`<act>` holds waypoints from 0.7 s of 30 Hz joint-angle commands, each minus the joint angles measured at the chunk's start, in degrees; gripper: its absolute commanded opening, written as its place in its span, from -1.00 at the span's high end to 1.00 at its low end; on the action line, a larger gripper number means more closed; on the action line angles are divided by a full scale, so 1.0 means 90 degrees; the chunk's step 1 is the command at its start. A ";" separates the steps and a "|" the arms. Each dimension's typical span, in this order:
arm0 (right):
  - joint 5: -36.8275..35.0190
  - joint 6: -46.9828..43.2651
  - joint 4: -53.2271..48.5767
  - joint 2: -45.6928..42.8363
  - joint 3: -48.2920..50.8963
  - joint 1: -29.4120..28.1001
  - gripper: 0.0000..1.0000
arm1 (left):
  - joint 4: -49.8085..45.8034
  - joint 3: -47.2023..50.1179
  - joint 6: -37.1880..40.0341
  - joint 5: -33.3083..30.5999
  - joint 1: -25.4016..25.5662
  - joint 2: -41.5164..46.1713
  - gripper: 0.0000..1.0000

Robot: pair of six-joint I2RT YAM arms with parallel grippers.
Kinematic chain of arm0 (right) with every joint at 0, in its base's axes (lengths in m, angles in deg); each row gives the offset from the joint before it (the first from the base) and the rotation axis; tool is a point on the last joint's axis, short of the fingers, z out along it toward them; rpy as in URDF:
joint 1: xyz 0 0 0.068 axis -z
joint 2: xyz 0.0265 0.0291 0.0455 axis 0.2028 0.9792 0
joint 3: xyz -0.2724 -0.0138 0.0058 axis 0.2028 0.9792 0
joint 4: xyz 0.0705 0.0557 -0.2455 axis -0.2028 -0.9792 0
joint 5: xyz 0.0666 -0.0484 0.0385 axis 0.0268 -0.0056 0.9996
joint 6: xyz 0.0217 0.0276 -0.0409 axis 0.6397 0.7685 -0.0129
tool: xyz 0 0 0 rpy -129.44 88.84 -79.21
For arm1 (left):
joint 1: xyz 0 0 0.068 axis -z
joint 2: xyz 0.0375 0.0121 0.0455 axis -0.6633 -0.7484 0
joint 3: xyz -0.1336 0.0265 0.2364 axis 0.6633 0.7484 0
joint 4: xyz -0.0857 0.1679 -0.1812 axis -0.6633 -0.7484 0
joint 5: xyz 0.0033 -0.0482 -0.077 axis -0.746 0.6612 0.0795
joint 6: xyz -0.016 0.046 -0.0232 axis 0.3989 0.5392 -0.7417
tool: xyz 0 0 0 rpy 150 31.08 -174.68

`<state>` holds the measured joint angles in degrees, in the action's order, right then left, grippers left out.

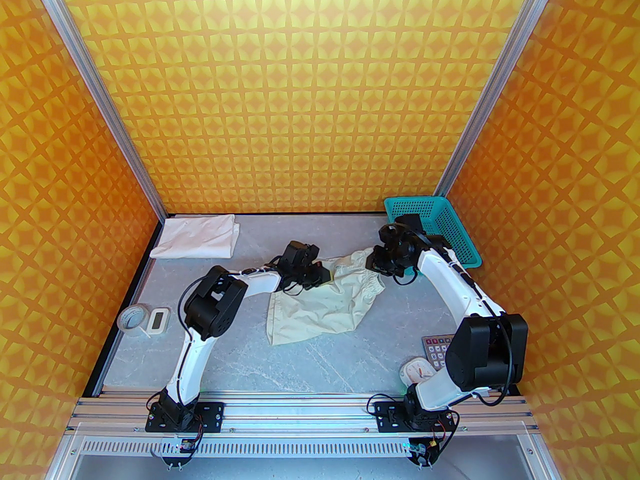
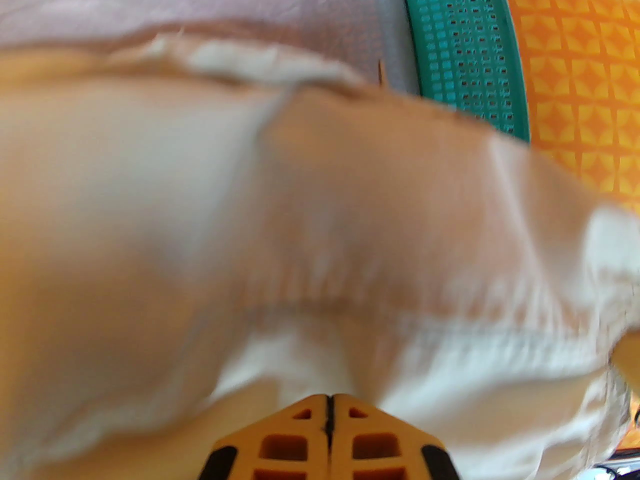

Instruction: Fold and stack the mixed laundry pile

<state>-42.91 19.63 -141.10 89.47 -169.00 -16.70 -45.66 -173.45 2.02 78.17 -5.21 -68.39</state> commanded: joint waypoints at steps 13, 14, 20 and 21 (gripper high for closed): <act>-0.0937 0.0067 -0.0744 0.0543 -0.1311 -0.0724 0.76 | -0.0051 -0.0948 -0.0320 0.0061 0.0360 -0.0671 1.00; -0.1082 -0.0022 -0.0846 0.0558 -0.1370 -0.0716 0.75 | 0.0009 -0.0820 -0.0275 0.0026 0.0331 -0.0562 1.00; -0.1310 -0.0254 -0.1087 0.0533 -0.1574 -0.0608 0.74 | -0.0141 -0.0223 0.0145 -0.0010 0.0031 0.0195 0.81; -0.1328 -0.0273 -0.1096 0.0539 -0.1582 -0.0597 0.74 | -0.0280 -0.0136 0.0291 -0.0046 -0.0032 0.0357 0.79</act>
<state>-52.40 19.23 -149.71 94.54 -181.11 -22.64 -46.41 -175.92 0.99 78.24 -3.46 -71.05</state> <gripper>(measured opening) 0.130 0.099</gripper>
